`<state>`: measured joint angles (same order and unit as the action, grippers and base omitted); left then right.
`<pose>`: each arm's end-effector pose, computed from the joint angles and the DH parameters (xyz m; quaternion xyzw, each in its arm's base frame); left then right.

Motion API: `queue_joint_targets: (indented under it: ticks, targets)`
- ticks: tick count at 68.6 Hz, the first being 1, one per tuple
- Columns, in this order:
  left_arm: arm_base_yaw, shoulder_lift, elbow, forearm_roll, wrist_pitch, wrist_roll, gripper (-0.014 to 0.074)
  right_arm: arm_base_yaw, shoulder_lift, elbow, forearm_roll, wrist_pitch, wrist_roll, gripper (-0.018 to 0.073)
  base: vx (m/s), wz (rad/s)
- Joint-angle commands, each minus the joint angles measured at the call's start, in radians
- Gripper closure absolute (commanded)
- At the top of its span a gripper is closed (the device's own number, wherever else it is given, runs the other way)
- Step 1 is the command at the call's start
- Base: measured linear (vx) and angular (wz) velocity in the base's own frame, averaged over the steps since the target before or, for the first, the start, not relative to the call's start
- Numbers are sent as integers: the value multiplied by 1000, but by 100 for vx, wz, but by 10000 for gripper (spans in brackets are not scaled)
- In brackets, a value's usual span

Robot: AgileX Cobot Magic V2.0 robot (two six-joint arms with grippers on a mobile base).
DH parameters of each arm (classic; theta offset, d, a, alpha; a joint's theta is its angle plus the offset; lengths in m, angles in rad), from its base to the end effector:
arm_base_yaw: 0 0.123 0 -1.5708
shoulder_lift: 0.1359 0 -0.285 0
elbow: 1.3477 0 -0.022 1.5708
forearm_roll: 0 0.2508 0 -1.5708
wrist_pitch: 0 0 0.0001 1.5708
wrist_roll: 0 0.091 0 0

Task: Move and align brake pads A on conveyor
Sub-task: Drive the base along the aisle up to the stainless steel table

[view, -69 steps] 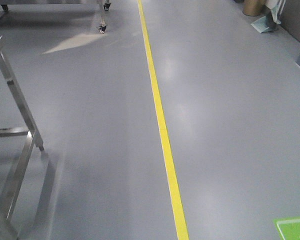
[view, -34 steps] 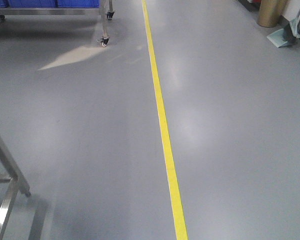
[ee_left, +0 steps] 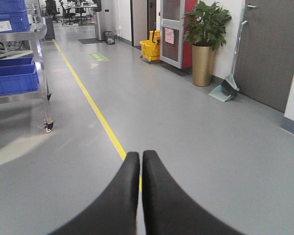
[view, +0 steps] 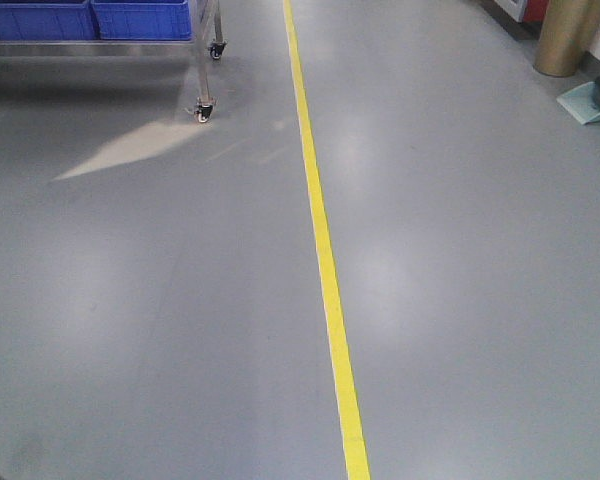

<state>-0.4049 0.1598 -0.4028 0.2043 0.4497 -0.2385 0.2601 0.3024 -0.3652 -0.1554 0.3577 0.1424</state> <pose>0.0469 -0.0113 0.2980 0.1010 0.7383 -0.1195 0.6560 0.0743 0.0147 0.2847 -0.0848 0.7706 0.0600 0.6288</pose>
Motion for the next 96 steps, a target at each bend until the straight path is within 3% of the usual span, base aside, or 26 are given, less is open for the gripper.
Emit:
queue_joint_targets:
  ticks: [1, 69, 96]
  targets:
    - [-4, 13, -27, 5, -71, -1, 601, -2, 10, -25, -13, -73, -5, 568, 57, 3]
    - [-4, 13, -27, 5, -71, -1, 601, -2, 10, -25, -13, -72, -6, 568, 37, 5]
    - [-4, 13, -27, 5, -71, -1, 601, -2, 10, -25, -13, -72, -6, 568, 10, 52]
